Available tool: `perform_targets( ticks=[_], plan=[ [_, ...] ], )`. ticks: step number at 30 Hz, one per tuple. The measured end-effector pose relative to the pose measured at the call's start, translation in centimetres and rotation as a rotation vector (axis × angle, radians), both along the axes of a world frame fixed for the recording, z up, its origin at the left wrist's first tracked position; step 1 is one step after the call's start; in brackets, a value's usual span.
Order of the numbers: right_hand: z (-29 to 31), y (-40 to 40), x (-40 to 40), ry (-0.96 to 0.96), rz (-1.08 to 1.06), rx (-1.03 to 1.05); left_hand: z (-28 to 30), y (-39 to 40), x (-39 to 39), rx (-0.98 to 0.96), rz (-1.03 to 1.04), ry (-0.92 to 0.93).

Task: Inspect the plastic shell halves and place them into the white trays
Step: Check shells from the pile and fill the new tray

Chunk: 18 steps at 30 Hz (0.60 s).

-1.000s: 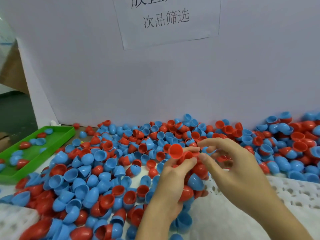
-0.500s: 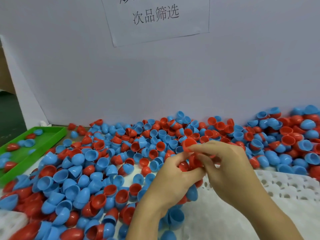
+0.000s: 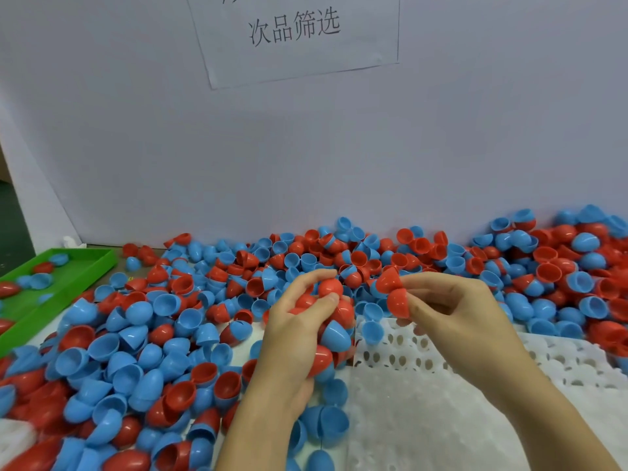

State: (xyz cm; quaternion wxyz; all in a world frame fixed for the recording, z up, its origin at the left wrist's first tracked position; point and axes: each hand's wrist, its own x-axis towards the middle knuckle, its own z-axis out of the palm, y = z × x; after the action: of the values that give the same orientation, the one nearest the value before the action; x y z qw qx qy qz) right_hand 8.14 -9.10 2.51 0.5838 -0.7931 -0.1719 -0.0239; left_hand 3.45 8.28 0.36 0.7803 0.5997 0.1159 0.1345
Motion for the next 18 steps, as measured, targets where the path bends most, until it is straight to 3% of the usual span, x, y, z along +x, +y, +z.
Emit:
perform_targets(
  ticks=[4, 11, 14, 18],
  plan=[
    [-0.1, -0.3, 0.1, -0.01, -0.033, -0.003, 0.1, 0.0, -0.1, -0.05, -0.045, 0.04],
    [0.5, 0.5, -0.7, -0.08, 0.004, -0.108, -0.1, -1.5, -0.1, -0.037, -0.298, 0.144],
    [0.7, 0.7, -1.0, -0.069, 0.026, -0.127, -0.2, -1.6, 0.0, -0.001, -0.273, 0.12],
    [1.1, 0.6, -1.0, 0.041, 0.078, 0.013, -0.4, -1.2, 0.2, 0.072, -0.233, 0.049]
  ],
)
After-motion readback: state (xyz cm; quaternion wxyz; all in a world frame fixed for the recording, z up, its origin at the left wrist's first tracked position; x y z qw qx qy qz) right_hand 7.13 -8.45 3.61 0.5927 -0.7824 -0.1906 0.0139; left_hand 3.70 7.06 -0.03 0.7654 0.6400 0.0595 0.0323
